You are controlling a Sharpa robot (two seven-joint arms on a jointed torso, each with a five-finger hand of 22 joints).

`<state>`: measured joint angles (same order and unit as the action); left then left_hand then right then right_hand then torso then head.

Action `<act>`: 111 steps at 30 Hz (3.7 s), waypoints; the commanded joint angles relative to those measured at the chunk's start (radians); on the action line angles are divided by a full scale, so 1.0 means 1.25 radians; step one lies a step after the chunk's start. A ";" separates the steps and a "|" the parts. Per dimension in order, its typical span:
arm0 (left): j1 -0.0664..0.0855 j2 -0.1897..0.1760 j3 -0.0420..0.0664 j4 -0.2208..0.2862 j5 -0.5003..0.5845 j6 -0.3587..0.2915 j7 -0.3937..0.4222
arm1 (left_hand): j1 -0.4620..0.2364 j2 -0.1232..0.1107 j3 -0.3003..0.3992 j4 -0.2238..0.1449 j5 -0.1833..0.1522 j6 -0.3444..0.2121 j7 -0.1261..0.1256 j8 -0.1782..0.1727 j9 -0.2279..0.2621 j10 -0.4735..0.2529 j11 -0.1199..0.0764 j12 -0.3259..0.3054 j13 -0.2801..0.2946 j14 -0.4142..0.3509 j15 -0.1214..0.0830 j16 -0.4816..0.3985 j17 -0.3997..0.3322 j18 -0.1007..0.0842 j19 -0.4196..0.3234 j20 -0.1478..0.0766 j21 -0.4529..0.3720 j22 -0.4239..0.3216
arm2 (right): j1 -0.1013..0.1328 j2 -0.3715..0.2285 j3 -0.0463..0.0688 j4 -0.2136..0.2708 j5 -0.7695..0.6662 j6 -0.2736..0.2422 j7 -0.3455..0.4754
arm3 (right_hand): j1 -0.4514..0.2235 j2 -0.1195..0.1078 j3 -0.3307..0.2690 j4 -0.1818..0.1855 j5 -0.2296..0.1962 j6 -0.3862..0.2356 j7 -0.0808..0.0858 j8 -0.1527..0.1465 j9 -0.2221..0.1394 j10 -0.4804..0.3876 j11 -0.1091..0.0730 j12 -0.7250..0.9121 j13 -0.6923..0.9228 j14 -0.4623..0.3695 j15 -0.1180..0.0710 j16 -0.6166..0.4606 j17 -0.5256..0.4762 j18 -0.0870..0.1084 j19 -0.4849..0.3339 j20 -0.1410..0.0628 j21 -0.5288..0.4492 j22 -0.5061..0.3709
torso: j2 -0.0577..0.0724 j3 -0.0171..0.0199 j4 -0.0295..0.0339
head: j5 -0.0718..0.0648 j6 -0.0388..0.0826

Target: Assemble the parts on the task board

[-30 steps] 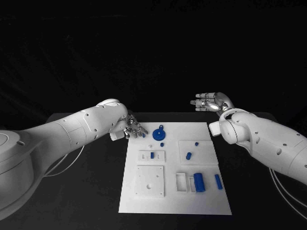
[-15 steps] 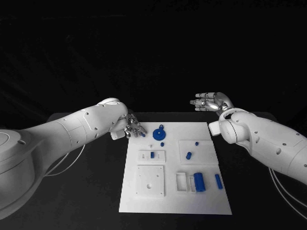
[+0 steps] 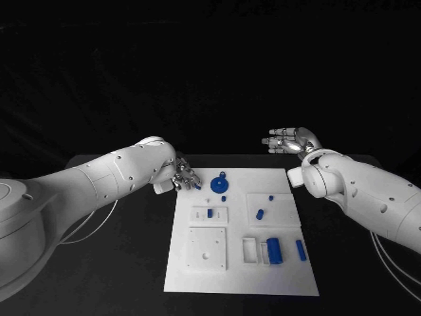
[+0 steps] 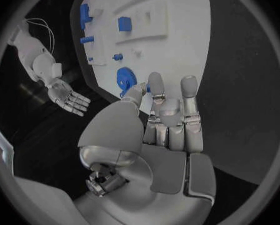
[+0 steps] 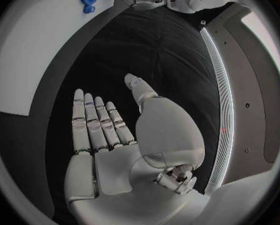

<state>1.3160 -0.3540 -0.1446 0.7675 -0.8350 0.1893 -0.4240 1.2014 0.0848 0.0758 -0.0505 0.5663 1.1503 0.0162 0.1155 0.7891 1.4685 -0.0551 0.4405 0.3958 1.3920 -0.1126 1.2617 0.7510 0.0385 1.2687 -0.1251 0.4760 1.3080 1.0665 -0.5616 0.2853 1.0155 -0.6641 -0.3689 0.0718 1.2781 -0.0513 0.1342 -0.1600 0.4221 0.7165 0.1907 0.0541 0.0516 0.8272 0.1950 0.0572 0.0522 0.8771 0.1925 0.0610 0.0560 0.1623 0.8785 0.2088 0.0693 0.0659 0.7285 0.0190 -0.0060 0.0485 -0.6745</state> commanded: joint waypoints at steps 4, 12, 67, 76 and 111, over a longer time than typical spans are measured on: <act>0.000 -0.032 0.000 0.062 0.050 -0.074 -0.017 | -0.027 -0.008 0.098 -0.102 0.041 0.024 -0.010 -0.003 0.068 0.036 -0.003 0.017 -0.008 0.013 -0.002 0.002 0.002 0.008 0.003 0.002 0.011 0.014 | 0.000 -0.005 0.000 0.000 -0.003 0.013 0.002 | -0.005 -0.002 -0.002 0.004 0.004 -0.005 0.010 -0.003 -0.001 -0.009 0.000 -0.005 -0.001 -0.007 0.001 -0.005 -0.001 -0.014 -0.007 -0.002 0.000 -0.001 | -0.003 0.0004 0.0043 | -0.001 -0.001; 0.003 -0.109 0.001 0.206 0.072 -0.165 -0.038 | -0.053 -0.028 0.113 -0.128 0.130 0.055 -0.018 -0.004 0.067 0.038 -0.010 0.051 -0.012 0.029 -0.006 0.007 0.016 0.010 0.012 -0.002 0.020 0.015 | 0.000 -0.014 0.000 0.000 -0.003 0.012 0.002 | -0.005 -0.002 -0.002 0.004 0.004 -0.005 0.010 -0.003 -0.001 -0.009 0.000 -0.005 -0.001 -0.007 0.001 -0.005 -0.001 -0.014 -0.007 -0.002 0.000 -0.001 | -0.010 0.0023 0.0142 | -0.006 -0.008; -0.048 -0.226 -0.077 0.518 -0.125 -0.371 -0.053 | -0.101 -0.089 0.274 -0.144 0.102 0.088 -0.025 -0.011 0.108 0.038 -0.016 0.098 -0.047 0.035 -0.007 0.023 0.031 0.030 0.006 0.008 0.059 0.014 | -0.010 -0.022 0.000 -0.007 -0.003 0.014 0.005 | -0.004 -0.003 -0.002 0.006 0.006 -0.006 0.010 -0.003 -0.001 -0.011 0.001 -0.005 -0.001 -0.009 -0.001 -0.005 -0.001 -0.014 -0.003 -0.001 0.001 -0.001 | -0.016 0.0018 0.0224 | 0.000 -0.031; -0.052 -0.226 -0.077 0.515 -0.135 -0.355 -0.060 | -0.100 -0.089 0.274 -0.143 0.102 0.088 -0.025 -0.012 0.107 0.038 -0.016 0.099 -0.047 0.035 -0.007 0.024 0.030 0.031 0.006 0.009 0.060 0.014 | -0.010 -0.022 0.000 -0.008 -0.002 0.015 0.005 | -0.004 -0.003 -0.002 0.006 0.005 -0.007 0.010 -0.003 -0.001 -0.012 0.001 -0.005 -0.001 -0.010 -0.001 -0.005 -0.001 -0.014 -0.002 -0.001 0.001 -0.001 | -0.016 0.0019 0.0226 | 0.000 -0.034; -0.052 -0.230 -0.077 0.510 -0.141 -0.331 -0.074 | -0.098 -0.089 0.274 -0.142 0.099 0.088 -0.024 -0.013 0.105 0.038 -0.016 0.099 -0.048 0.034 -0.006 0.023 0.027 0.033 0.005 0.011 0.060 0.013 | -0.010 -0.023 0.000 -0.008 -0.002 0.016 0.004 | -0.003 -0.002 -0.003 0.005 0.005 -0.008 0.010 -0.003 -0.001 -0.013 0.001 -0.005 -0.001 -0.010 0.000 -0.005 -0.001 -0.014 -0.002 -0.001 0.001 -0.001 | -0.016 0.0023 0.0221 | 0.000 -0.033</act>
<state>1.2523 -0.6430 -0.2399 1.4040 -1.0052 -0.2493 -0.5101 1.0636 -0.0284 0.3240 -0.1403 0.6901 1.1859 0.0510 0.1034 0.9205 1.4760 -0.0624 0.5591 0.3370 1.4307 -0.1194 1.2849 0.7858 0.0698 1.2741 -0.1161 0.5457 1.3079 1.0539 -0.5906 0.2851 1.0044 -0.6636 -0.3634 0.0689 1.2781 -0.0513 0.1314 -0.1572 0.4261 0.7153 0.1919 0.0541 0.0510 0.8167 0.1983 0.0572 0.0519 0.8712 0.1916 0.0610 0.0560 0.1624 0.8753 0.2056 0.0693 0.0659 0.7082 0.0217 0.0221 0.0476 -0.7152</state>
